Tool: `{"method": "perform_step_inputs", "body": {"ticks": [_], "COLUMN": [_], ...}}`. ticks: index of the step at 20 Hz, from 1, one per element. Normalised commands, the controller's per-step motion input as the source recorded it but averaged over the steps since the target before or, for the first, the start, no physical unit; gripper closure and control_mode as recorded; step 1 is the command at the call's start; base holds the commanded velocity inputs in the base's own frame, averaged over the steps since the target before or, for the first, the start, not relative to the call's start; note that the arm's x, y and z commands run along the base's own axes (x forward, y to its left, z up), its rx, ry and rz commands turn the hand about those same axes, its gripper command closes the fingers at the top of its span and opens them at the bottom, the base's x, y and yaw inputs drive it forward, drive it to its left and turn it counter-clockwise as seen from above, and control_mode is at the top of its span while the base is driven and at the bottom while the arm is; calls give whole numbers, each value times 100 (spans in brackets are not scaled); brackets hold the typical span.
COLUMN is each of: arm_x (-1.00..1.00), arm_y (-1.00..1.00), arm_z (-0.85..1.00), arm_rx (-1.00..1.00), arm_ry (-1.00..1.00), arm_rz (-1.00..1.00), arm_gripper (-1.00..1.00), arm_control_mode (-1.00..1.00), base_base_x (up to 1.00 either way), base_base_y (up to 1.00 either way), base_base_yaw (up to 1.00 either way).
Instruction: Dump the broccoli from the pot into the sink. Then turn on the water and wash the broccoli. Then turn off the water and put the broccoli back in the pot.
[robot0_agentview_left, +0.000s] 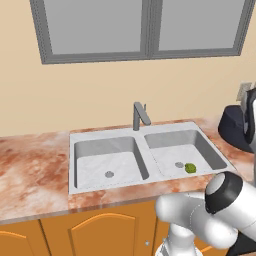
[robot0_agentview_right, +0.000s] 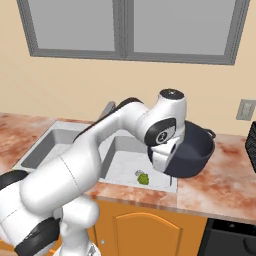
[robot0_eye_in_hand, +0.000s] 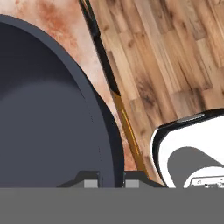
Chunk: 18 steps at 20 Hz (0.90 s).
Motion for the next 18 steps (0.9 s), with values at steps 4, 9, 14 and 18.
{"method": "perform_step_inputs", "body": {"ticks": [4,9,14,18], "arm_x": [57,23,0,0], "arm_y": [6,-15,-46,-34], "arm_z": [-19,-18,-26,-28], "arm_rx": [-6,-2,2,5], "arm_ry": [0,3,-1,0], "arm_rz": [-4,0,0,-2], "arm_gripper": [100,100,100,100], "arm_control_mode": [-100,-100,-100,-100], "base_base_x": [0,0,0,0], "base_base_y": [0,0,0,0], "base_base_yaw": [0,0,0,0]}}
